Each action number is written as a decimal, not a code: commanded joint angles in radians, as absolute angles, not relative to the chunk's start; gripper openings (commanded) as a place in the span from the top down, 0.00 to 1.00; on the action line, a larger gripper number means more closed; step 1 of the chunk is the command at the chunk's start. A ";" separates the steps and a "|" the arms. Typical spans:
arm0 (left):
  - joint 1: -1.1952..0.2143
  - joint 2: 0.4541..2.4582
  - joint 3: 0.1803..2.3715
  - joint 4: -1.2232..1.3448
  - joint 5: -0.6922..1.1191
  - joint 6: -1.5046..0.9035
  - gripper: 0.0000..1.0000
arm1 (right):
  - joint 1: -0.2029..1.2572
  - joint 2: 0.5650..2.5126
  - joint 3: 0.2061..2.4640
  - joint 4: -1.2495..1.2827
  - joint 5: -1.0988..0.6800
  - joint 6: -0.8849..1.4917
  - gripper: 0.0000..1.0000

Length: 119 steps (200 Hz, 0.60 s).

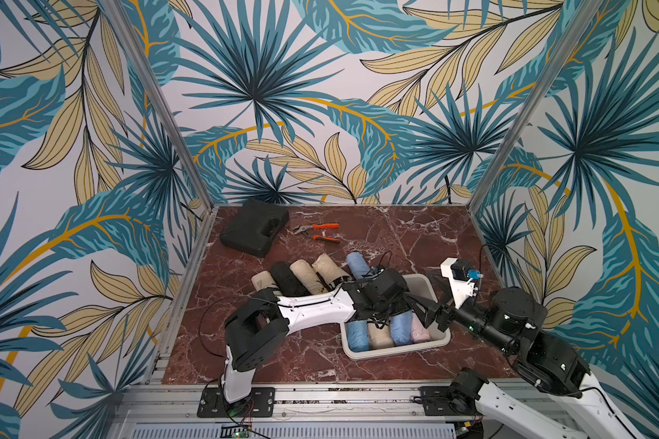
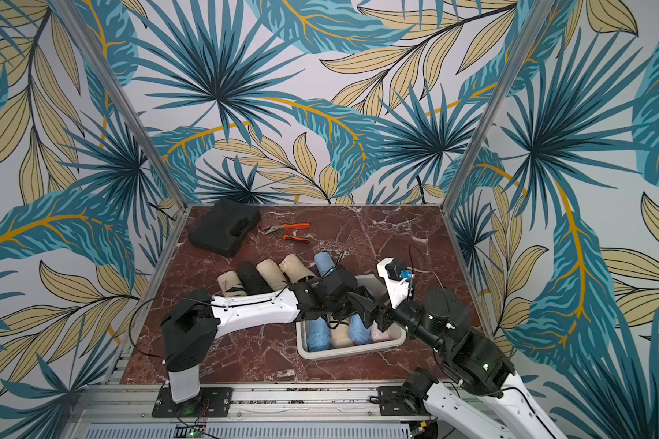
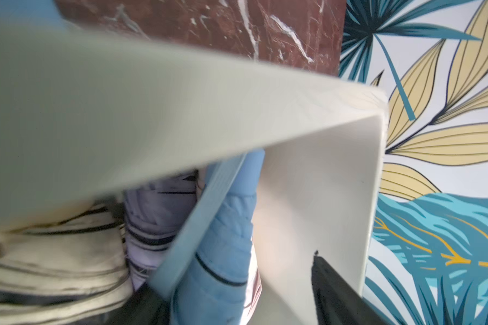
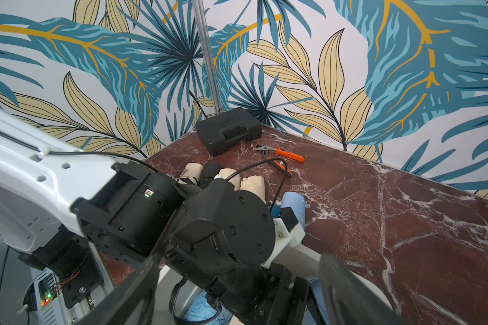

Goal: Put the umbrella into the storage box
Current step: Place the umbrella in the storage box.

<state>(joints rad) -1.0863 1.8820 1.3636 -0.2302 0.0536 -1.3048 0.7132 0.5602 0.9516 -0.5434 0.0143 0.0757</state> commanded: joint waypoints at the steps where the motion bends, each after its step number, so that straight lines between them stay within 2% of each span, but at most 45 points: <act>1: -1.109 1.773 1.352 -0.339 -0.051 -1.282 0.14 | 0.713 0.573 0.934 -0.506 0.005 0.091 0.10; 33: -1.129 1.647 1.286 -0.408 -0.231 -1.302 0.13 | 0.714 0.583 0.941 -0.506 0.018 0.101 0.10; 64: -1.131 1.509 1.206 -0.480 -0.393 -1.302 0.17 | 0.714 0.615 0.953 -0.551 0.137 0.187 0.12; 96: -1.130 1.341 1.106 -0.528 -0.645 -1.220 0.21 | 0.714 0.717 0.993 -0.771 0.283 0.406 0.19; 119: -1.109 1.215 1.036 -0.539 -0.782 -1.102 0.23 | 0.715 0.819 1.002 -0.894 0.264 0.521 0.23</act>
<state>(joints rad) -1.1248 1.3220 1.0927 -0.4915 -0.5522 -1.2400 0.7143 0.7353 0.9894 -0.7040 0.2142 0.3408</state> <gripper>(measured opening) 0.775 0.782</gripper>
